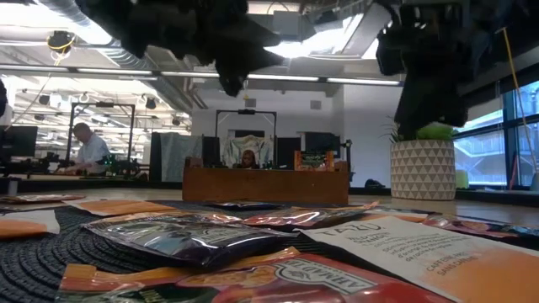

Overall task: Pick & Place Tea
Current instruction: Put the violet tea bag into the middle of the wooden organizer

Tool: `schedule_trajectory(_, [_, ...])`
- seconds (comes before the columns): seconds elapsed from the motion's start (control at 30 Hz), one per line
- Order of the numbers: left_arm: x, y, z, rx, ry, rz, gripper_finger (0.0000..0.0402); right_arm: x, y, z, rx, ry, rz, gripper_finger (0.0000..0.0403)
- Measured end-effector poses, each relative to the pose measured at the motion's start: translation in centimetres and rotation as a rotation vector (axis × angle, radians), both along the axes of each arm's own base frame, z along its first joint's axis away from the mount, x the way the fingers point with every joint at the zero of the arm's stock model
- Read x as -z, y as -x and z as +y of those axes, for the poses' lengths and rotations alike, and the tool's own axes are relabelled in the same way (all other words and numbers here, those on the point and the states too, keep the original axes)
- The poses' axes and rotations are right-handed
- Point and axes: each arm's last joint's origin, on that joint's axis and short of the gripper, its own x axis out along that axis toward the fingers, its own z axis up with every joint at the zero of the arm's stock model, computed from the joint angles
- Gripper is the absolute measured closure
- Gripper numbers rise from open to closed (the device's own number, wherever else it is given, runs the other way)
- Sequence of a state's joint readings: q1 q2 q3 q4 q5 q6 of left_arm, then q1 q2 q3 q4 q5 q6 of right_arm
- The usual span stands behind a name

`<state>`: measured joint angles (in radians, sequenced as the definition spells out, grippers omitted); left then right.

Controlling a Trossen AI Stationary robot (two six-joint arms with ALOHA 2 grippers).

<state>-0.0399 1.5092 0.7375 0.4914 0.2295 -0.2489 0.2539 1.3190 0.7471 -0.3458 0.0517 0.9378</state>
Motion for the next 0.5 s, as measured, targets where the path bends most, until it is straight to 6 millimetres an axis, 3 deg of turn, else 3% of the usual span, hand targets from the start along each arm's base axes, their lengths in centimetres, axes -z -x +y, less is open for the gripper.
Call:
schedule_trajectory(0.3, [1.0,-4.5,-0.3,0.074,-0.091,0.105,0.0283,1.8,-0.8,0.2,0.025,-0.003,0.066,0.0302])
schedule_trajectory(0.5, [2.3,-7.1,-1.9,0.136,-0.155,0.211,0.0281,2.2,-0.9,0.4,0.051,-0.066,0.102,0.0302])
